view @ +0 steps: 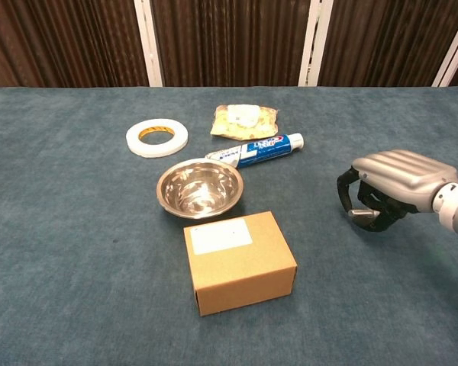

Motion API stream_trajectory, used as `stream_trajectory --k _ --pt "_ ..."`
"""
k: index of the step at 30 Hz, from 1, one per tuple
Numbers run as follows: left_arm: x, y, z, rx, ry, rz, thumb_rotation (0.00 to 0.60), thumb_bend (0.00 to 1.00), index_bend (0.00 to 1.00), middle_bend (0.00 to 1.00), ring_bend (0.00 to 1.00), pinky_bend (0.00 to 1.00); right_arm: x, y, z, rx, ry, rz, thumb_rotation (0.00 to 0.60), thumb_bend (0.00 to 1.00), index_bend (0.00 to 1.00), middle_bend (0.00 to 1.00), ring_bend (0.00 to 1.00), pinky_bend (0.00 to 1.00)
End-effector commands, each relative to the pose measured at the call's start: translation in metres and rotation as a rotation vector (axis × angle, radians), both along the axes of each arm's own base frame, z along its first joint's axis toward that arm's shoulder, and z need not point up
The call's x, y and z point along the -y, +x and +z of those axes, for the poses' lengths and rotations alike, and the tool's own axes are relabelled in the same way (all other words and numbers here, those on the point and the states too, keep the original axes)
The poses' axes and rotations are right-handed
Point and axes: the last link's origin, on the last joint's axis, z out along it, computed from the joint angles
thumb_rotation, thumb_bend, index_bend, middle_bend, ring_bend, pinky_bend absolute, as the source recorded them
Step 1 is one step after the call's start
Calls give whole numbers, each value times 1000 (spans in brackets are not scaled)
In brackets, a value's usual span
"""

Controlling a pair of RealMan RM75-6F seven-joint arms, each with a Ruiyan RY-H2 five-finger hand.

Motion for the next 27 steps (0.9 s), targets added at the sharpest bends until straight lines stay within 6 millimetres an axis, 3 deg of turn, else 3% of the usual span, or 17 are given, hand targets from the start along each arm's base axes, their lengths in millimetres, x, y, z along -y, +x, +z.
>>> stream_trajectory --k 1,13,27 --pt "0 0 0 0 -1 0 600 546 409 416 436 509 -2 0 10 114 27 -47 600 461 748 1000 915 808" --pt "-1 0 -4 -7 -13 4 600 546 409 416 436 509 1 -13 31 321 75 -162 600 461 748 1000 916 810" --pt "-1 0 -6 -11 -17 2 600 548 407 416 436 510 10 -36 29 469 138 -234 600 462 748 1000 916 810"
